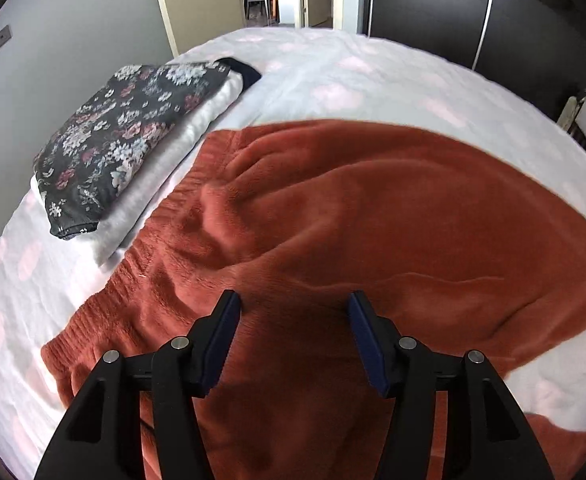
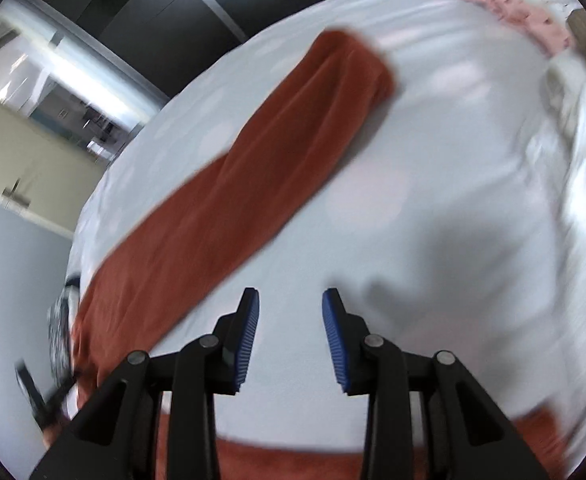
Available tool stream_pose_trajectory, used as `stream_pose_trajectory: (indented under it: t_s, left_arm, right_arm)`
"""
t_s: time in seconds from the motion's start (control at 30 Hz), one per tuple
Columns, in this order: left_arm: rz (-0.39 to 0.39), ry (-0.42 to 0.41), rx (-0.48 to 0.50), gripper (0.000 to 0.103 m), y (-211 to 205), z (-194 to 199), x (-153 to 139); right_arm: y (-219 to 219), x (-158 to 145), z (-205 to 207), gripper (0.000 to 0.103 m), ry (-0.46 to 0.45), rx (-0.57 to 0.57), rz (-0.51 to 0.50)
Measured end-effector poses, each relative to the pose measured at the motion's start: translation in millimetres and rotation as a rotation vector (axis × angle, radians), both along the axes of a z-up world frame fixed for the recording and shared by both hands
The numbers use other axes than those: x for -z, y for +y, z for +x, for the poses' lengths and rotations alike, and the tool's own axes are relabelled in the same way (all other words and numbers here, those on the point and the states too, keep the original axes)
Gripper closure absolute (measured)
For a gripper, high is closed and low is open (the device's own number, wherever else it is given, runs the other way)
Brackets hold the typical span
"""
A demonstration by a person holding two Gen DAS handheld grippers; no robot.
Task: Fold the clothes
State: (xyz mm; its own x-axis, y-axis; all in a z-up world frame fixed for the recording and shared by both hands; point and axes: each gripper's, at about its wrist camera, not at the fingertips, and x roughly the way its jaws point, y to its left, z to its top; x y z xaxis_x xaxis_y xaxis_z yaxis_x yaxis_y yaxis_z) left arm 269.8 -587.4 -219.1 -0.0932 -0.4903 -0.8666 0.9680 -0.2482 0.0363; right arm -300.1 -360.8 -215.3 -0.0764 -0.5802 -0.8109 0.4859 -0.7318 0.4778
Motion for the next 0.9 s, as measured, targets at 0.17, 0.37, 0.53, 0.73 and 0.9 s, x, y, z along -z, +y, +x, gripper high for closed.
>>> stream_pose_trajectory:
  t_s: [0.17,0.37,0.53,0.73,0.9]
  left_arm:
    - [0.064,0.063,-0.034,0.045,-21,6,13]
    - [0.062,0.024,-0.011,0.045,-28,0,23]
    - [0.067,0.010,-0.006,0.044,-32,-2,32]
    - [0.076,0.017,-0.025,0.042,-37,-4,38]
    - [0.080,0.029,-0.027,0.041,-35,-3,40]
  right_arm:
    - [7,5,-76,0.070,-0.097,0.169,-0.069]
    - [-15,25,-130,0.062,-0.170,0.271,-0.140]
    - [-33,44,-164,0.062,-0.204,0.336,-0.150]
    - [-52,59,-183,0.070,-0.233,0.338,-0.129]
    - [-65,25,-174,0.090,-0.046,0.267,-0.007]
